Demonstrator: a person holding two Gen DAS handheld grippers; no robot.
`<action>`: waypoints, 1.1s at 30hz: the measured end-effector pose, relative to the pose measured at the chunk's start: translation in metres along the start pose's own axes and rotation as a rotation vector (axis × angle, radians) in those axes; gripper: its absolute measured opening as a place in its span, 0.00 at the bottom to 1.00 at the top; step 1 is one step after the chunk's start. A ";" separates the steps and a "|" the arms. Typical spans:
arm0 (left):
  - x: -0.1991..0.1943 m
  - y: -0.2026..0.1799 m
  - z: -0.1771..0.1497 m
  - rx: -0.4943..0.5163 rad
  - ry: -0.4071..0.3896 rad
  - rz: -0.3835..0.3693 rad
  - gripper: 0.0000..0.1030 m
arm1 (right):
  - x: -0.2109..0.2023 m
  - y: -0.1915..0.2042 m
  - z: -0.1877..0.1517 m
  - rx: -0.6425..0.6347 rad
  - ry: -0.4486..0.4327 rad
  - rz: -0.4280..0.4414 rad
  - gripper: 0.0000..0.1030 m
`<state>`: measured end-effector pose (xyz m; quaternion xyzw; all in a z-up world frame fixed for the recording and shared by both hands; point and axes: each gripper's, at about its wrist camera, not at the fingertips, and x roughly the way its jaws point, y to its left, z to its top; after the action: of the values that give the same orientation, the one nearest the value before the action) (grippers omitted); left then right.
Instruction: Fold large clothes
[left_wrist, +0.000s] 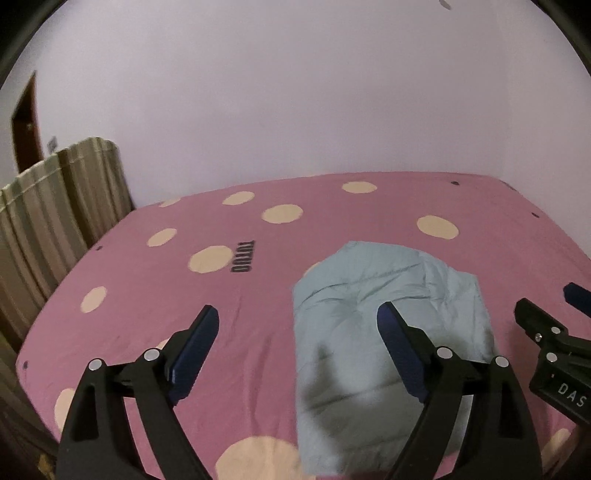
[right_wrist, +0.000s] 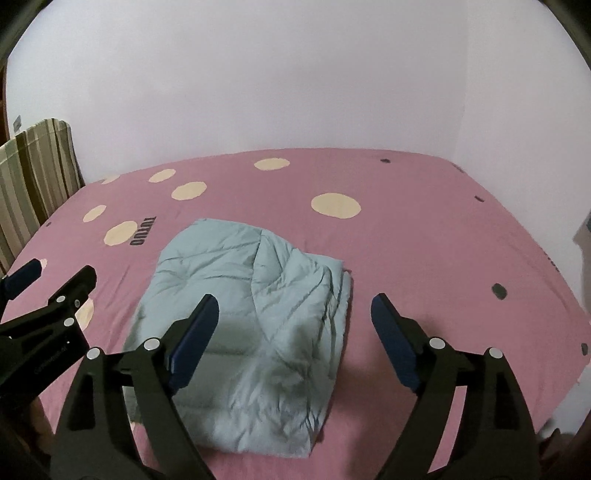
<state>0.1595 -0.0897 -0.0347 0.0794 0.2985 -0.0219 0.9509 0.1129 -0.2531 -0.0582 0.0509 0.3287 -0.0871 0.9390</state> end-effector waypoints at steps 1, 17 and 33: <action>-0.007 0.002 -0.002 -0.003 -0.012 0.003 0.84 | -0.005 0.000 -0.003 0.003 -0.006 -0.002 0.82; -0.024 0.011 -0.031 -0.043 0.030 -0.032 0.84 | -0.020 0.003 -0.030 0.002 0.005 0.004 0.83; -0.026 0.013 -0.036 -0.055 0.040 -0.048 0.84 | -0.022 0.007 -0.034 -0.010 0.000 0.001 0.83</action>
<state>0.1190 -0.0709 -0.0469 0.0466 0.3196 -0.0347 0.9458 0.0769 -0.2384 -0.0706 0.0462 0.3291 -0.0851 0.9393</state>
